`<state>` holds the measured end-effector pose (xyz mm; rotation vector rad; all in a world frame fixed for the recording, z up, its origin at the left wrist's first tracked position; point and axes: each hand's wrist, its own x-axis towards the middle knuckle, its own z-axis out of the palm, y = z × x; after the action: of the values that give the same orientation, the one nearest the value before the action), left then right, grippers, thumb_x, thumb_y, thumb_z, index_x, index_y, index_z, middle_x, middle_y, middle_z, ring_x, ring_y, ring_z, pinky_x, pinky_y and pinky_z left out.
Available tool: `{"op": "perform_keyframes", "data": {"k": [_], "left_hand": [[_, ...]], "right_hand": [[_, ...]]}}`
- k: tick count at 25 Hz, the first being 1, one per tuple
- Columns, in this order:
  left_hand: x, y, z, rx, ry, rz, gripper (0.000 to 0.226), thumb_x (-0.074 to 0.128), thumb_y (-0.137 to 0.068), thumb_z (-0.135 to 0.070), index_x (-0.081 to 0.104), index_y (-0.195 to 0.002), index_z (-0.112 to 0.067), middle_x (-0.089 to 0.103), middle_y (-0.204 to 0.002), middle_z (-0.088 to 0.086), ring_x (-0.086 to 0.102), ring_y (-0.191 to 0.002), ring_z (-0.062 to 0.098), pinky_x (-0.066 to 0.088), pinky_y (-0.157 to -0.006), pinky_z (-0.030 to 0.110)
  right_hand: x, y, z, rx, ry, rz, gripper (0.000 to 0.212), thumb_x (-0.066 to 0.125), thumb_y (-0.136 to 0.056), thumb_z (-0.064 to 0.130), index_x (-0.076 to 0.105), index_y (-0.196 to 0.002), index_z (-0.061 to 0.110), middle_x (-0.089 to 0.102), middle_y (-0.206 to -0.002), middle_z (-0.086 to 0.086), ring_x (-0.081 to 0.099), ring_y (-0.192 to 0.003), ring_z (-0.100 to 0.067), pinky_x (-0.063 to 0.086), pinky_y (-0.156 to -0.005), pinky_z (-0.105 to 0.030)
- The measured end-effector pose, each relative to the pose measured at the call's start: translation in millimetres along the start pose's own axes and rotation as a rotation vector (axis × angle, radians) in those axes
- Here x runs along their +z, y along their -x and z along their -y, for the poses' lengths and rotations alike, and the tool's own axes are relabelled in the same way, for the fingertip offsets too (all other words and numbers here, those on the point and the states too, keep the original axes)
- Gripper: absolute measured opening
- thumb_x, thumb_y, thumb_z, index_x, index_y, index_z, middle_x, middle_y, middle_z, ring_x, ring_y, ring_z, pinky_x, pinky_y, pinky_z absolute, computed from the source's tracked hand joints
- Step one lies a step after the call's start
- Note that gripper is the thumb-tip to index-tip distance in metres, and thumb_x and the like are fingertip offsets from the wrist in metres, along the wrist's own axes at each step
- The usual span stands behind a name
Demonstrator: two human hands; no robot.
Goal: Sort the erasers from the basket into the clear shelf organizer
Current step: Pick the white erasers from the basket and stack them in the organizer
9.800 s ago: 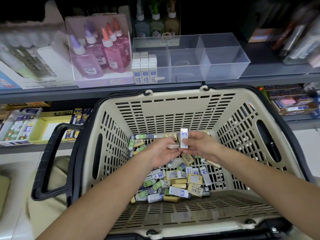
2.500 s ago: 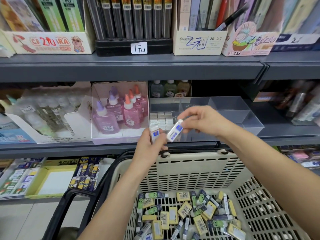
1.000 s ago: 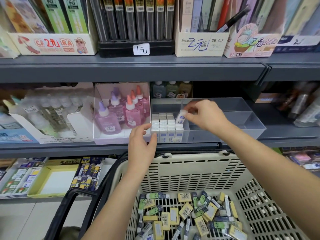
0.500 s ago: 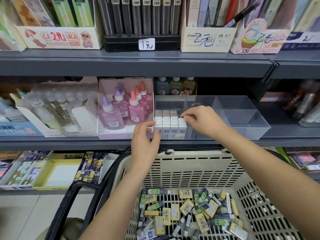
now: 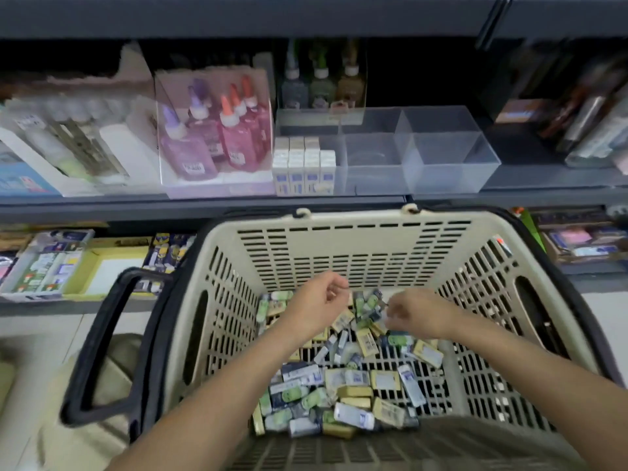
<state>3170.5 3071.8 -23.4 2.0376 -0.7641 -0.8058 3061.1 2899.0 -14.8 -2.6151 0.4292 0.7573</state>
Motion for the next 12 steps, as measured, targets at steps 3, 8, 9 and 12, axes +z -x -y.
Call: {"op": "perform_keyframes", "data": {"k": [3,8,9,12], "left_hand": [[18,4,21,-0.104,-0.082,0.177,0.021,0.052,-0.093,-0.029,0.056,-0.111,-0.018,0.054,-0.103,-0.007,0.053,-0.091,0.008,0.045,-0.080,0.022],[12,8,38,-0.182,-0.092,0.150,0.017,0.051,-0.094,-0.025,0.058,-0.107,-0.016,0.056,-0.093,-0.008,0.052,-0.070,0.005,0.041,-0.052,0.010],[10,8,39,-0.193,-0.086,0.135,0.015,0.050,-0.095,-0.023,0.058,-0.105,-0.016,0.055,-0.088,-0.010,0.050,-0.065,0.005,0.039,-0.048,0.010],[9,7,42,-0.203,-0.085,0.110,0.012,0.049,-0.095,-0.022,0.058,-0.101,-0.016,0.055,-0.084,-0.011,0.052,-0.068,0.008,0.044,-0.055,0.017]], "right_hand": [[34,-5,-17,0.117,0.178,0.321,0.023,0.060,-0.086,0.029,0.067,-0.078,0.008,0.061,-0.074,-0.011,0.059,-0.065,-0.023,0.042,-0.061,-0.027],[75,-7,-14,0.145,0.330,0.285,0.032,0.060,-0.086,0.027,0.041,-0.062,0.020,0.046,-0.061,0.005,0.045,-0.052,-0.011,0.036,-0.045,-0.025],[77,-7,-12,0.146,0.367,0.253,0.032,0.059,-0.086,0.026,0.038,-0.062,0.020,0.044,-0.064,0.005,0.043,-0.054,-0.010,0.032,-0.044,-0.025],[77,-5,-8,0.166,0.312,0.216,0.033,0.064,-0.083,0.026,0.040,-0.061,0.018,0.045,-0.062,0.004,0.045,-0.055,-0.012,0.034,-0.045,-0.024]]}}
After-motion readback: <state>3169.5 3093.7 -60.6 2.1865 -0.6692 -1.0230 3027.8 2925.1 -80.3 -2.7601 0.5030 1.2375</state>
